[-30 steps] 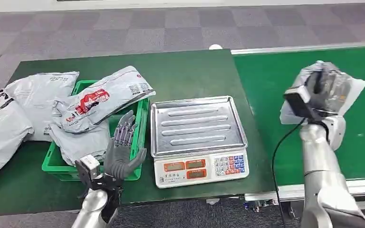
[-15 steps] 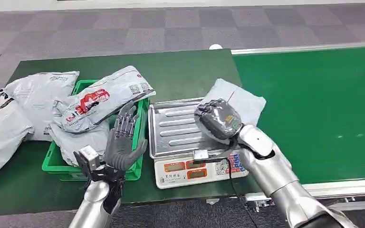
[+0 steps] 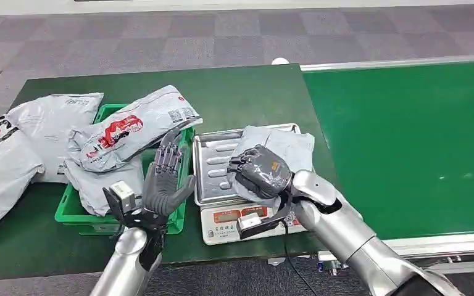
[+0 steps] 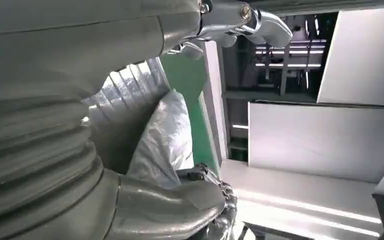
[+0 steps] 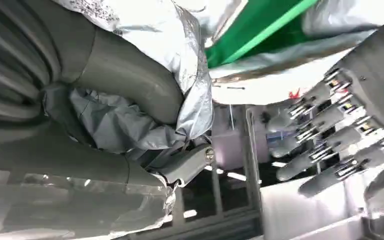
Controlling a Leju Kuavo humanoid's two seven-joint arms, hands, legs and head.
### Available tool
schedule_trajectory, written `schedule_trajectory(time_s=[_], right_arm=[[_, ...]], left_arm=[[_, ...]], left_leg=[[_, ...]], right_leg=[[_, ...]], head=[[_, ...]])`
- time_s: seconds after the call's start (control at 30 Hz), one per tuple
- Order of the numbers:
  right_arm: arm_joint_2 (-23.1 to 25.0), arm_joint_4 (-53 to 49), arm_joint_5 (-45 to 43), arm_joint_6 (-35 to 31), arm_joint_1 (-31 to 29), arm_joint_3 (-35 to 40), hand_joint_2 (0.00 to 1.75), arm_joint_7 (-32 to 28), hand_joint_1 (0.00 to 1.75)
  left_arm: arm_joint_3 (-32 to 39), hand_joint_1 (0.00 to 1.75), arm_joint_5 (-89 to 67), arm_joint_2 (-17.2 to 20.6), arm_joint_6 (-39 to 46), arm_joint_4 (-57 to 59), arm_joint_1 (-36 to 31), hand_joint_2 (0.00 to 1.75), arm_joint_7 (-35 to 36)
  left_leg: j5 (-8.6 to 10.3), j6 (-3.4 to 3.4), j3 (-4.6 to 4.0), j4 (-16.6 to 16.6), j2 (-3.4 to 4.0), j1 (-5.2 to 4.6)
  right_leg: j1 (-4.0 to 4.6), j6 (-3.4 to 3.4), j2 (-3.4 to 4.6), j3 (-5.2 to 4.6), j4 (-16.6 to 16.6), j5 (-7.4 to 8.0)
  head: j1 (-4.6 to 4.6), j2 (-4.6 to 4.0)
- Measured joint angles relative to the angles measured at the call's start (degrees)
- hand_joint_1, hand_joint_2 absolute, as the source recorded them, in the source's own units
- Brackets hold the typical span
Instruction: Moved the parcel from conveyor to table for the left to box.
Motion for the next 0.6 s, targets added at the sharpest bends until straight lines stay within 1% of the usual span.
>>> schedule_trajectory(time_s=[0.1, 0.13, 0.17, 0.23, 0.33, 0.5, 0.6], right_arm=[[-0.5, -0.9, 0.1, 0.4, 0.0, 0.7, 1.75, 0.5, 1.73], [-0.6, -0.9, 0.8, 0.4, -0.1, 0.9, 1.75, 1.2, 0.1], [-0.6, -0.7, 2.4, -0.2, -0.2, 1.2, 1.75, 2.6, 0.0], [-0.6, 0.1, 2.4, -0.7, -0.3, 1.6, 1.75, 3.7, 0.0], [-0.6, 1.1, -0.3, -1.1, -0.4, 1.5, 1.75, 3.5, 0.0], [-0.6, 1.9, -1.3, -1.2, -0.5, 1.5, 1.75, 3.3, 0.0], [-0.6, 2.1, -6.6, 0.0, -0.4, 1.0, 1.75, 2.1, 0.0]], left_arm=[[-0.3, 0.0, 0.0, 0.0, 0.0, 0.5, 0.0, 1.75, 0.0], [-0.4, 0.0, 0.0, 0.0, 0.0, 0.6, 0.0, 1.75, 0.0], [-0.4, 0.0, 0.0, 0.0, 0.0, 0.6, 0.0, 1.75, 0.0], [-0.4, 0.0, -0.1, 0.0, 0.0, 0.6, 0.0, 1.75, 0.0], [-0.4, 0.0, -0.1, 0.0, 0.0, 0.6, 0.1, 1.75, 0.0], [-0.4, 0.0, -0.1, 0.0, 0.0, 0.6, 0.1, 1.75, 0.0], [-0.4, 0.0, -0.1, 0.0, 0.0, 0.6, 0.1, 1.75, 0.0]], left_leg=[[0.0, 0.0, -0.01, 0.0, 0.0, 0.0], [0.0, 0.0, -0.01, 0.0, -0.01, 0.0], [0.0, 0.0, -0.01, 0.0, 0.0, 0.0], [0.0, 0.0, -0.01, 0.0, -0.01, 0.0], [0.0, 0.0, -0.01, 0.0, -0.02, 0.0], [0.0, 0.0, -0.01, 0.0, -0.02, 0.0], [0.0, 0.0, 0.0, 0.0, -0.02, 0.0]], right_leg=[[0.0, 0.0, -0.01, 0.0, 0.0, 0.0], [0.0, 0.0, -0.01, 0.0, 0.0, 0.0], [0.0, 0.0, 0.0, 0.01, 0.0, 0.0], [0.0, 0.0, -0.02, 0.01, 0.0, 0.0], [0.0, 0.0, -0.05, 0.03, 0.0, 0.0], [0.0, 0.0, -0.04, 0.04, 0.0, 0.0], [0.0, 0.0, -0.04, 0.03, 0.0, 0.0]], head=[[0.02, 0.0], [0.0, 0.0], [0.0, 0.0], [0.0, -0.02], [0.0, 0.0], [0.0, 0.0], [0.0, -0.02]])
